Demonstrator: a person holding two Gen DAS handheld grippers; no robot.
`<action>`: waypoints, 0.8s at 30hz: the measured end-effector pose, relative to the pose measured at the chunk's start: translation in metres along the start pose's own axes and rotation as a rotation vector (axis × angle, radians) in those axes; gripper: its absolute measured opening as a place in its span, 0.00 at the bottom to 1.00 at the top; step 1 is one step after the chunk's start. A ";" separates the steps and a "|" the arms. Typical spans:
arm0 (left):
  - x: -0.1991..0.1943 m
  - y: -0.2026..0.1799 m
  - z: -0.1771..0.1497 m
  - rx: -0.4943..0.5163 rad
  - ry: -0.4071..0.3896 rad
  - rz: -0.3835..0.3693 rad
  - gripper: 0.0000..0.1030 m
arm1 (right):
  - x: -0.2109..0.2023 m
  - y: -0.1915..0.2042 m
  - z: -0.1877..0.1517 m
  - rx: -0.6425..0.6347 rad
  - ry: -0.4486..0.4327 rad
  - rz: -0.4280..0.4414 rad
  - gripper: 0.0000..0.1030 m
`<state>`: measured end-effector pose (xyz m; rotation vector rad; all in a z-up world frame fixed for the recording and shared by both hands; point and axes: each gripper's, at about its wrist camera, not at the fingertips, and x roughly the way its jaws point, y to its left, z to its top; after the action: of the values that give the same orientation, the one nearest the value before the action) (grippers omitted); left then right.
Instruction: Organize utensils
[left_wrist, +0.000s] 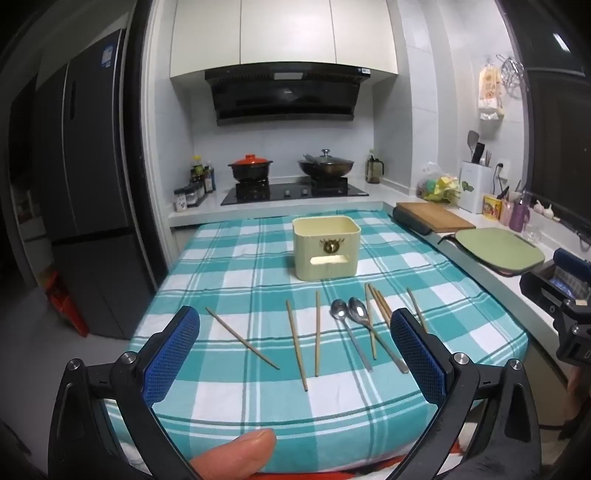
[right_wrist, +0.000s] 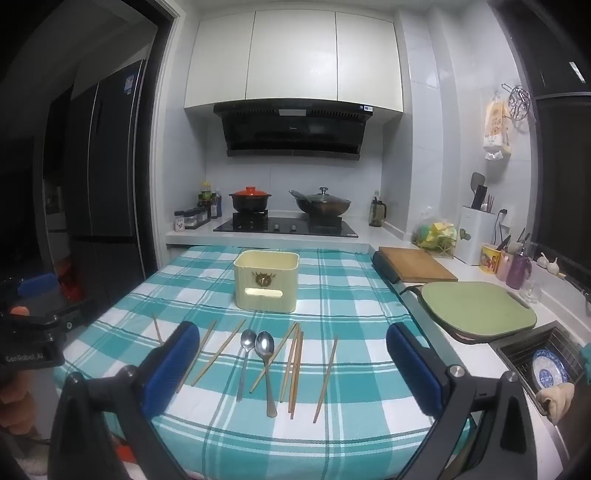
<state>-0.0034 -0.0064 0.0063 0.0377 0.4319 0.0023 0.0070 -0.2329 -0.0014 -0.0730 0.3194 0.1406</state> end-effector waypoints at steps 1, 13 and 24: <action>0.000 -0.001 0.000 -0.002 0.002 -0.003 1.00 | 0.001 0.000 0.000 0.004 -0.005 0.003 1.00; 0.005 0.010 0.000 -0.028 0.019 -0.035 1.00 | 0.003 -0.002 -0.001 -0.012 0.011 0.007 1.00; 0.008 0.013 -0.002 -0.044 0.032 -0.023 1.00 | 0.004 0.000 -0.001 -0.010 0.007 0.007 1.00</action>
<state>0.0028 0.0067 0.0019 -0.0102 0.4645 -0.0099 0.0101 -0.2327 -0.0037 -0.0827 0.3257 0.1489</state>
